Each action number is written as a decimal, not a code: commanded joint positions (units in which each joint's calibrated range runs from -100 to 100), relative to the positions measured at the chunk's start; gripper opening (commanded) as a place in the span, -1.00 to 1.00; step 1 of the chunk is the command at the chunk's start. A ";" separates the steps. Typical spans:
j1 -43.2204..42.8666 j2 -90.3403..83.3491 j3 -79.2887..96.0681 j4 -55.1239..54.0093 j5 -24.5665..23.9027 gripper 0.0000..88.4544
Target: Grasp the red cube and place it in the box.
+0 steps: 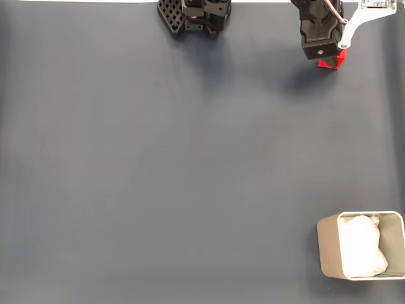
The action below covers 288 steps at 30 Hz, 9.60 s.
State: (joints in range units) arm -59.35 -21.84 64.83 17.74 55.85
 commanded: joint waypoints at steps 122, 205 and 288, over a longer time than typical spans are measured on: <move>35.98 55.03 -105.34 16.19 -2.64 -0.99; 36.98 55.20 -104.52 15.70 -1.81 0.03; 58.28 -77.73 34.99 47.51 -6.64 -1.00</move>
State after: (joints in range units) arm -0.82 -96.61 99.37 56.64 49.30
